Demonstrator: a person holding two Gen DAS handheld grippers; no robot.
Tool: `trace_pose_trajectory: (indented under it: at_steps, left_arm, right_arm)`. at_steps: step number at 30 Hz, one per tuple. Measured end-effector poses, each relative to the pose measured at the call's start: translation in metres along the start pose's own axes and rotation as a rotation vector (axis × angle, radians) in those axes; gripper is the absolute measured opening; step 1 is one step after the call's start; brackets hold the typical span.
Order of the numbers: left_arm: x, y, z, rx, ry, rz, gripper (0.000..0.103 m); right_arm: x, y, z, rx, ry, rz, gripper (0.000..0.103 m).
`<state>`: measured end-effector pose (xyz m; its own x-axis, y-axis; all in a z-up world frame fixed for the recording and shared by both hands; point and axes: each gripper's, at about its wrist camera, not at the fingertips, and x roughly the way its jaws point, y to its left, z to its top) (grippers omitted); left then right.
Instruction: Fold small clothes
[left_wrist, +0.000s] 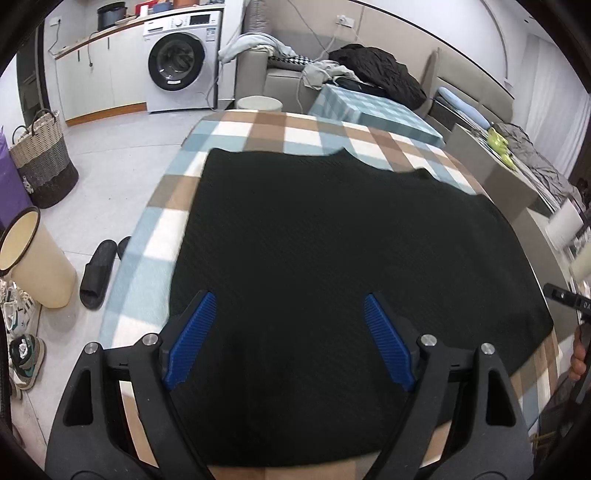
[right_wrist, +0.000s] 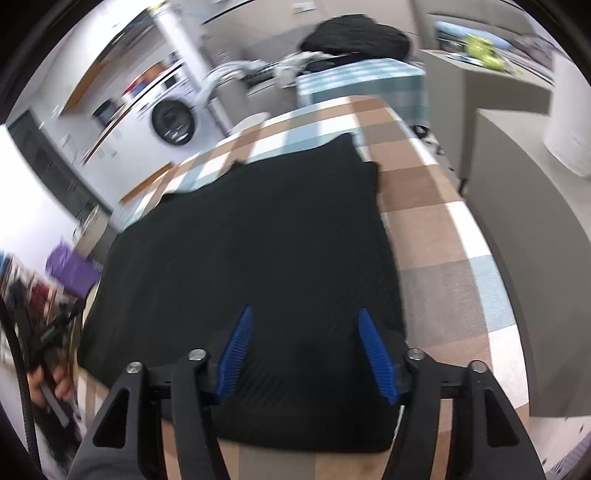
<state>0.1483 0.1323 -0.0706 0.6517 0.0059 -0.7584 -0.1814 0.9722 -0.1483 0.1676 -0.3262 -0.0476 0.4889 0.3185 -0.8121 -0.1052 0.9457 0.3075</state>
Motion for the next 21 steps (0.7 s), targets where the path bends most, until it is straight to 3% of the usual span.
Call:
trace_pose_trajectory:
  at_steps: [3, 8, 11, 15, 21]
  left_arm:
    - [-0.009, -0.008, -0.013, 0.002, -0.003, 0.023, 0.084]
    - [-0.017, -0.016, -0.027, -0.017, 0.01, 0.025, 0.084]
    - [-0.018, -0.021, -0.034, -0.015, 0.021, 0.026, 0.084]
    - [-0.018, -0.032, -0.043, 0.016, 0.034, 0.022, 0.085]
    - [-0.014, -0.045, -0.054, 0.042, 0.059, 0.034, 0.086]
  right_arm:
    - [-0.007, 0.005, -0.007, -0.03, 0.003, -0.016, 0.074]
    - [-0.013, 0.016, -0.017, -0.054, -0.008, -0.028, 0.075]
    - [-0.008, 0.028, -0.017, -0.092, 0.008, -0.013, 0.077]
    - [0.0, 0.049, -0.023, -0.136, 0.021, -0.013, 0.088]
    - [0.02, 0.077, -0.028, -0.199, 0.055, 0.0, 0.09]
